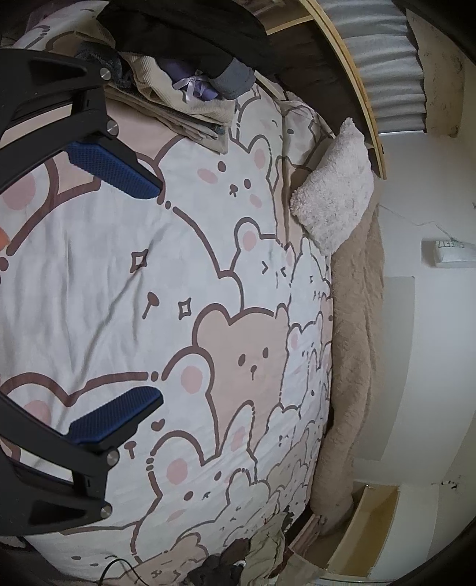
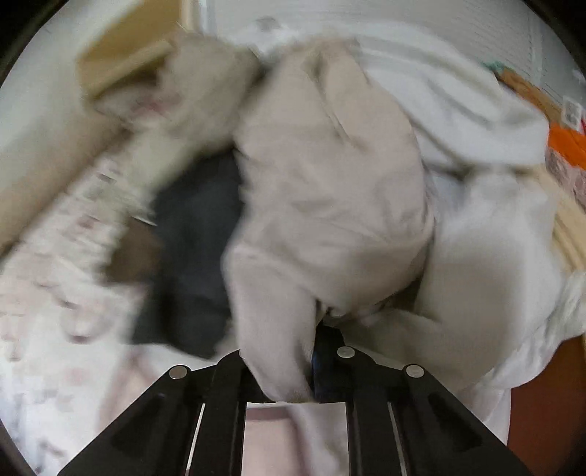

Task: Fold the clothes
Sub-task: 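Reach into the clothes pile and grasp the beige T-shirt with the right gripper, then carry the beige T-shirt with the right gripper and drop it onto the sheet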

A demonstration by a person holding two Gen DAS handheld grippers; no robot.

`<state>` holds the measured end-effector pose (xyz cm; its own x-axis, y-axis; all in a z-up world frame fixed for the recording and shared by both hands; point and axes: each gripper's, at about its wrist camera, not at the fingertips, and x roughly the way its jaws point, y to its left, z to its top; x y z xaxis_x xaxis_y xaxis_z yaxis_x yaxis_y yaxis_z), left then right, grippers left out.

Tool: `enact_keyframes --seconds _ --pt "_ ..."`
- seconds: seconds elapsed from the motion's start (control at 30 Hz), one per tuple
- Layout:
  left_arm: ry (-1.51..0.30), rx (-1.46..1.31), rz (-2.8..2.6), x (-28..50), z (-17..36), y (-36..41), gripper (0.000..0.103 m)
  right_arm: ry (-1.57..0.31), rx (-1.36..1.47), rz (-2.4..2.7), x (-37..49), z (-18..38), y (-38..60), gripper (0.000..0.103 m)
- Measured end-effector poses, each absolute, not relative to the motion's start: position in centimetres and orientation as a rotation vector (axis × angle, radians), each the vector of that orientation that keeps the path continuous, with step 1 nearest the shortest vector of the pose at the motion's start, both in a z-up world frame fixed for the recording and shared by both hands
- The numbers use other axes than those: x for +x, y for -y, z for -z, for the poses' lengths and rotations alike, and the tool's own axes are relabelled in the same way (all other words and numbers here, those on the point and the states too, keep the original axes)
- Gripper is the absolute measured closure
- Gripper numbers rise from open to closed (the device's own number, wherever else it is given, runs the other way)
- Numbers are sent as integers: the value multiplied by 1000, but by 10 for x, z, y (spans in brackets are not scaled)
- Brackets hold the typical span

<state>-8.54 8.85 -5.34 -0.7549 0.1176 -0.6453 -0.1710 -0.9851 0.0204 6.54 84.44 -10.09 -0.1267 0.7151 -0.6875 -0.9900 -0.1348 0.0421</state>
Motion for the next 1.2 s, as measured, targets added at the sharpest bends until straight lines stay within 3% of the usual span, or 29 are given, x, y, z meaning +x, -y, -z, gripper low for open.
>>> enact_keyframes --seconds 0.47,1.0,1.2 --pt "-15 -894 -2850 -50 29 -58 0 -698 -154 -2486 92 -106 -691 97" --pt "79 -690 -2928 -3 -7 -1 0 -553 86 -3516 46 -302 -402 97" --pt "95 -597 -3024 25 -26 45 0 -577 205 -3578 53 -320 -369 97"
